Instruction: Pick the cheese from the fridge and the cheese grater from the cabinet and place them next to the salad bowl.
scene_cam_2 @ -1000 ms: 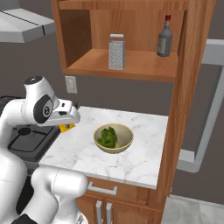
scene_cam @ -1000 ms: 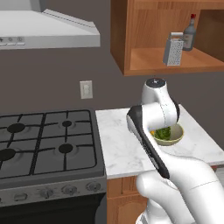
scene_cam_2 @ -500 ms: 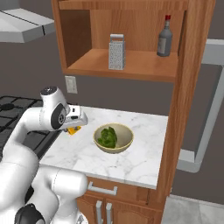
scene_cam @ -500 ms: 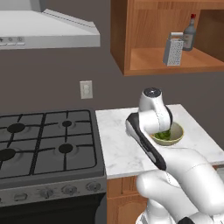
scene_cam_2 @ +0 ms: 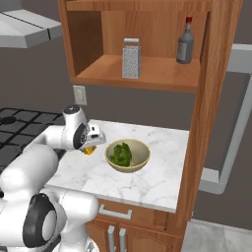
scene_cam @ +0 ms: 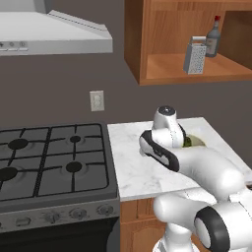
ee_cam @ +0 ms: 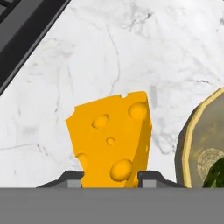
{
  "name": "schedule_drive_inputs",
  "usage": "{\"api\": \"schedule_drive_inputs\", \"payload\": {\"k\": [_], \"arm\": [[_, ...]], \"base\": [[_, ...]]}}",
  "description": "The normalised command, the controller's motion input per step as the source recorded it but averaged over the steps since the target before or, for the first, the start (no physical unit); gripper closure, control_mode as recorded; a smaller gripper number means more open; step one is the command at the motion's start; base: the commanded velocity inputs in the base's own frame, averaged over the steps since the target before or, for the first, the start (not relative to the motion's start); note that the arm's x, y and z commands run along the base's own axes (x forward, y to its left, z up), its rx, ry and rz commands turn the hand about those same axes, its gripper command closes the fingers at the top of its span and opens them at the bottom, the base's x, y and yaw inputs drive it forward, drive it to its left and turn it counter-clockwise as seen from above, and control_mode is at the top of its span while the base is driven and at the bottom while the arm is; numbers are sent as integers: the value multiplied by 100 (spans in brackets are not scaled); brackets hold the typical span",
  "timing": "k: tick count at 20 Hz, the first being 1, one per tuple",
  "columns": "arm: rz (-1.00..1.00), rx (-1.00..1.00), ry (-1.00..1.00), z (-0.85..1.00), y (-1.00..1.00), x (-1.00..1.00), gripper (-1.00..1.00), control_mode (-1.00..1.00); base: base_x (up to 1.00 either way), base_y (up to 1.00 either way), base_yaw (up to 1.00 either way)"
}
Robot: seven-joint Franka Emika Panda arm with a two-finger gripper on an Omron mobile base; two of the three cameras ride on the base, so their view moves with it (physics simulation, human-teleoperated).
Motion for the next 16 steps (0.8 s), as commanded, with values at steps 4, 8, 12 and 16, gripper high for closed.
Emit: {"api": "schedule_drive_inputs", "payload": {"k": [4,8,12,16], "arm": [[0,0,17,-33,0,52,100,-100],[0,0,14,-28,-1,38,100,-100],[0,0,7,-26,0,26,100,-100],[0,0,0,-36,0,15,100,-100]], "base": [[0,0,0],[0,0,0],[0,0,0],[0,0,0]]}}
